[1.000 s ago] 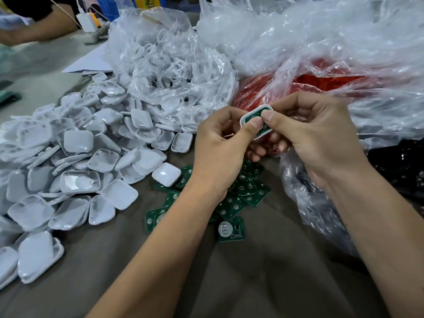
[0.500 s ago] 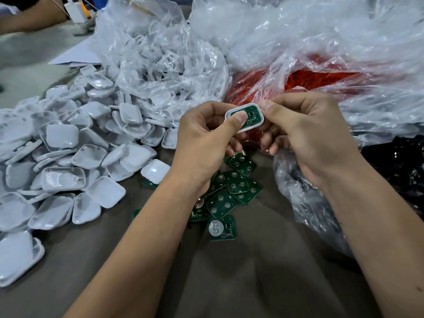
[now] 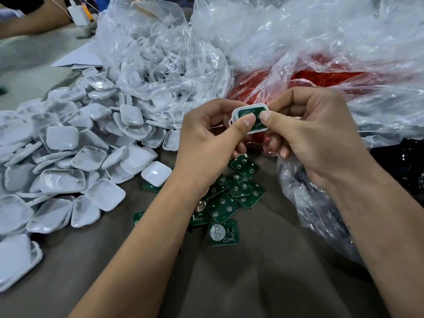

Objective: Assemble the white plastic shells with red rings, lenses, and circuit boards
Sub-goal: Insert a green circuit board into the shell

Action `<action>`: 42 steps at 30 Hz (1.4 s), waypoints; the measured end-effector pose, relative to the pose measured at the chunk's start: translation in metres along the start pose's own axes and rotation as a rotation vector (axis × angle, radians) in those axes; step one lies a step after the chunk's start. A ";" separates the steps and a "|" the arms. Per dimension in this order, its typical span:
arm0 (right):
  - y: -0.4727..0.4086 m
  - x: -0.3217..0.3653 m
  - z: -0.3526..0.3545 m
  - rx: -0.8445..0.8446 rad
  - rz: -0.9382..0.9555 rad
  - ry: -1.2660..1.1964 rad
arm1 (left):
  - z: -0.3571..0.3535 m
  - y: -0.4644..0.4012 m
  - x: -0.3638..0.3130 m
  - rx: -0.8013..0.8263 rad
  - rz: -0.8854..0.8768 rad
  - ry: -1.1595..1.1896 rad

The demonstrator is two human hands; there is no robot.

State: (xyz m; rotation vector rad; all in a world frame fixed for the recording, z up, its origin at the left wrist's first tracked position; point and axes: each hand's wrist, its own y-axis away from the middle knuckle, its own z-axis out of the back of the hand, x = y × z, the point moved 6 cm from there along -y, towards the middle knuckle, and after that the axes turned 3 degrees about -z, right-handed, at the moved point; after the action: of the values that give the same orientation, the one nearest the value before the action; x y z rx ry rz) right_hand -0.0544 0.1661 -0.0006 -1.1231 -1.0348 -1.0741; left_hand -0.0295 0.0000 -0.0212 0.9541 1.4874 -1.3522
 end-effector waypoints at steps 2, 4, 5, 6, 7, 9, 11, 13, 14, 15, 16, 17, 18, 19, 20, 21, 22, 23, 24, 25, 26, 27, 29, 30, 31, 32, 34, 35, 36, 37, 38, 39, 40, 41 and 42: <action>0.000 0.000 0.001 -0.017 0.002 -0.012 | 0.000 0.000 -0.002 0.022 -0.008 0.001; 0.000 0.000 0.001 -0.018 0.000 -0.009 | -0.001 0.001 -0.002 0.025 0.003 0.019; 0.000 0.001 0.001 -0.013 0.001 -0.008 | -0.001 0.001 -0.002 0.020 0.017 0.041; 0.000 0.001 0.001 -0.010 0.002 -0.011 | -0.002 0.002 -0.002 0.015 0.035 0.074; 0.000 0.002 0.000 -0.008 0.002 -0.017 | -0.002 0.002 -0.001 0.011 0.056 0.116; 0.000 0.002 0.000 0.002 -0.007 -0.036 | -0.003 0.002 -0.001 0.008 0.100 0.202; 0.000 0.002 -0.002 0.017 -0.016 -0.060 | -0.004 0.002 0.000 0.014 0.141 0.266; 0.001 0.003 -0.003 0.031 -0.008 -0.066 | -0.004 0.002 0.002 0.018 0.178 0.291; 0.001 0.004 -0.003 0.037 0.004 -0.057 | -0.005 0.003 0.003 0.018 0.199 0.295; 0.001 0.005 -0.004 0.042 0.017 -0.048 | -0.004 0.003 0.004 0.016 0.222 0.299; 0.002 0.006 -0.004 0.048 0.027 -0.045 | -0.004 0.003 0.005 0.015 0.247 0.306; 0.002 0.006 -0.005 0.053 0.033 -0.047 | -0.004 0.003 0.005 0.019 0.270 0.314; 0.003 0.006 -0.005 0.058 0.034 -0.051 | -0.004 0.003 0.006 0.029 0.287 0.322; 0.003 0.006 -0.006 0.062 0.032 -0.056 | -0.004 0.003 0.006 0.041 0.294 0.327; 0.003 0.006 -0.006 0.066 0.030 -0.059 | -0.004 0.004 0.006 0.050 0.295 0.327; 0.003 0.007 -0.006 0.066 0.030 -0.058 | -0.005 0.004 0.005 0.055 0.289 0.320; 0.003 0.007 -0.006 0.064 0.033 -0.052 | -0.005 0.004 0.005 0.055 0.280 0.312; 0.003 0.007 -0.007 0.061 0.037 -0.046 | -0.005 0.004 0.005 0.054 0.271 0.305; 0.002 0.007 -0.007 0.059 0.042 -0.042 | -0.006 0.005 0.004 0.053 0.263 0.303; 0.003 0.008 -0.007 0.061 0.050 -0.039 | -0.006 0.005 0.003 0.052 0.256 0.309; 0.003 0.009 -0.007 0.065 0.064 -0.032 | -0.007 0.005 0.003 0.046 0.249 0.318; 0.003 0.010 -0.007 0.072 0.086 -0.013 | -0.007 0.004 0.002 0.035 0.240 0.320; 0.006 0.015 -0.009 0.086 0.147 0.056 | -0.006 0.004 0.002 0.013 0.212 0.299; 0.006 0.017 -0.009 0.089 0.177 0.092 | -0.005 0.004 0.002 0.007 0.198 0.290; 0.007 0.019 -0.010 0.086 0.201 0.121 | -0.005 0.003 0.001 0.002 0.188 0.286; 0.008 0.020 -0.010 0.078 0.221 0.152 | -0.005 0.003 0.001 -0.002 0.179 0.286; 0.009 0.021 -0.011 0.053 0.245 0.228 | -0.005 0.003 0.001 -0.010 0.161 0.280; 0.009 0.020 -0.011 0.044 0.246 0.248 | -0.004 0.003 0.000 -0.015 0.151 0.275; 0.009 0.019 -0.011 0.039 0.234 0.239 | -0.004 0.003 0.000 -0.021 0.142 0.270; 0.008 0.018 -0.010 0.033 0.213 0.211 | -0.003 0.002 -0.001 -0.026 0.133 0.268; 0.008 0.017 -0.008 0.026 0.191 0.183 | -0.003 0.002 -0.001 -0.026 0.125 0.268; 0.008 0.016 -0.007 0.022 0.177 0.168 | -0.003 0.002 -0.002 -0.022 0.115 0.265; 0.008 0.016 -0.007 0.020 0.179 0.171 | -0.004 0.002 -0.002 -0.014 0.102 0.256; 0.008 0.017 -0.007 0.019 0.190 0.183 | -0.004 0.001 -0.003 -0.004 0.087 0.242; 0.008 0.017 -0.007 0.018 0.199 0.191 | -0.004 0.002 -0.004 0.004 0.073 0.226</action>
State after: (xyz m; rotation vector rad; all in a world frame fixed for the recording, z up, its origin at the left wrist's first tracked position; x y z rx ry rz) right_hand -0.0428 0.1575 0.0139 -1.0631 -0.7641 -0.9893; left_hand -0.0273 0.0046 -0.0178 1.1841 1.6011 -1.2270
